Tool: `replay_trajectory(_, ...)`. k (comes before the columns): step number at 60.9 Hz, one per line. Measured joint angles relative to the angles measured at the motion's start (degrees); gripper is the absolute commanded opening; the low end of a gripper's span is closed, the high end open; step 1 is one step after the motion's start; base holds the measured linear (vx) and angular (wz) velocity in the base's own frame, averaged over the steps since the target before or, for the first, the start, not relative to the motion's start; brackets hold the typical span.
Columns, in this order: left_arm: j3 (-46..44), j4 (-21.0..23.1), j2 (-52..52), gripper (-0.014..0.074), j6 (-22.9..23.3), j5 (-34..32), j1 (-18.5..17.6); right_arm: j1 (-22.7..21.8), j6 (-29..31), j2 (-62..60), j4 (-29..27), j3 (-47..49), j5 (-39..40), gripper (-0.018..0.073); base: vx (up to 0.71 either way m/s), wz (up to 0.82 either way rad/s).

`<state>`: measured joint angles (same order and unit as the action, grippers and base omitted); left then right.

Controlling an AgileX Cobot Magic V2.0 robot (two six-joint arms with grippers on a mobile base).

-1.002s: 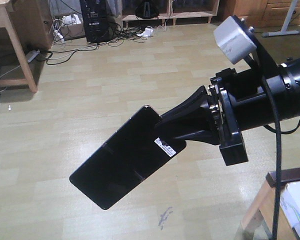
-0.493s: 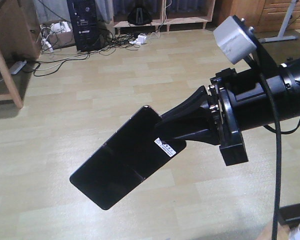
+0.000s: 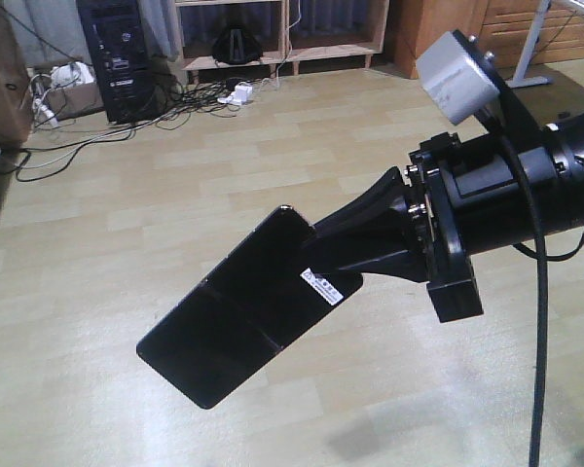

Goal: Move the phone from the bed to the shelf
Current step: 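Carry the phone in the right gripper while driving toward the shelves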

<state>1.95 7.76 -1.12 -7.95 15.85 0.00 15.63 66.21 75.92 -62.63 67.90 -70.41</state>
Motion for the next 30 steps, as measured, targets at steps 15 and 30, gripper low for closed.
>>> replay_trajectory(15, 0.00, 0.00, 0.00, 0.0001, 0.00, 0.00, 0.00, 0.00, 0.00, 0.00, 0.00, 0.00, 0.00, -0.0001, 0.33, -0.15)
replay_trajectory(30, 0.00, 0.00, 0.00, 0.0001, 0.00, 0.00, 0.00, 0.00, 0.00, 0.00, 0.00, 0.00, 0.00, -0.0001, 0.34, -0.15)
